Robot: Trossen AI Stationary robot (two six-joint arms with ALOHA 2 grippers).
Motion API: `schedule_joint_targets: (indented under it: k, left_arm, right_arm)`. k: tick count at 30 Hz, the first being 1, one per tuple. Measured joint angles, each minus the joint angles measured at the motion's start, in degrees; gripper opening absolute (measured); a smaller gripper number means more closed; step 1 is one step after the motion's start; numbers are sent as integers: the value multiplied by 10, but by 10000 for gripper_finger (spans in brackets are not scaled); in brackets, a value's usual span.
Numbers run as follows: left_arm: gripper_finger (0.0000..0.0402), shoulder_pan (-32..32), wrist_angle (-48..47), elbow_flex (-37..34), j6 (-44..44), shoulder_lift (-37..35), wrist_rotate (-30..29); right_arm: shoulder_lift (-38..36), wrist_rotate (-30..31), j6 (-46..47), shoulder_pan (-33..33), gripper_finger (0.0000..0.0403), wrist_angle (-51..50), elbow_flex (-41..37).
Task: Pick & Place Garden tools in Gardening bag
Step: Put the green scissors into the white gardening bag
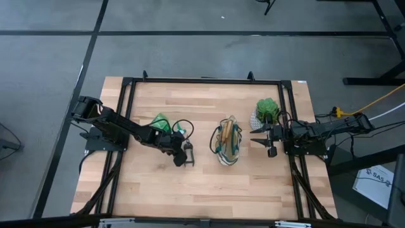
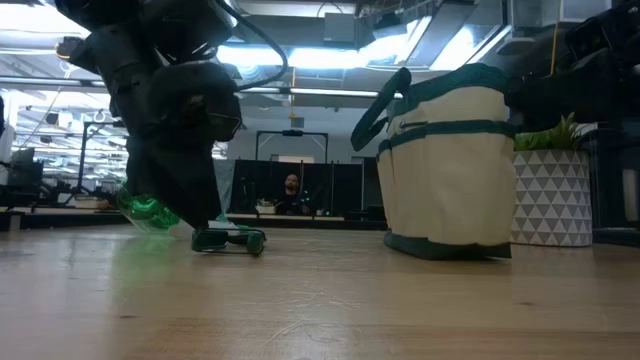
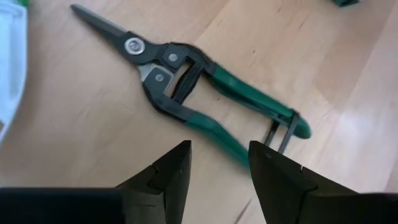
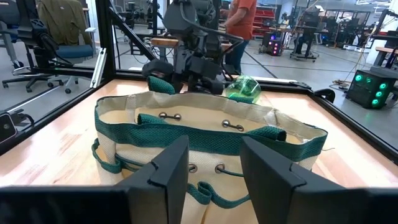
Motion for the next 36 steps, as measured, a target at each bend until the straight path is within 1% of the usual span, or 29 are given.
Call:
schedule_joint_targets:
  k: [7,13,16,21,27,29,33,36]
  left_arm:
    - [157,2,24,1,-43,19,5]
    - [157,2,32,3,-53,46,13]
    - [157,2,31,4,-39,55,18]
    - [146,2,13,6,30,49,23]
    - [101,2,-136,55,159,46,23]
    - [84,2,-174,68,199,47,14]
    - [58,1,-179,72,267,47,14]
    - [47,1,-178,72,325,47,13]
  right_arm:
    - [0,0,0,0,146,0,0]
    - [0,0,0,0,146,0,0]
    - [0,0,0,0,146,0,0]
    - [0,0,0,0,146,0,0]
    - [0,0,0,0,146,0,0]
    - [0,0,0,0,146,0,0]
    - [0,0,0,0,146,0,0]
    - [0,0,0,0,146,0,0]
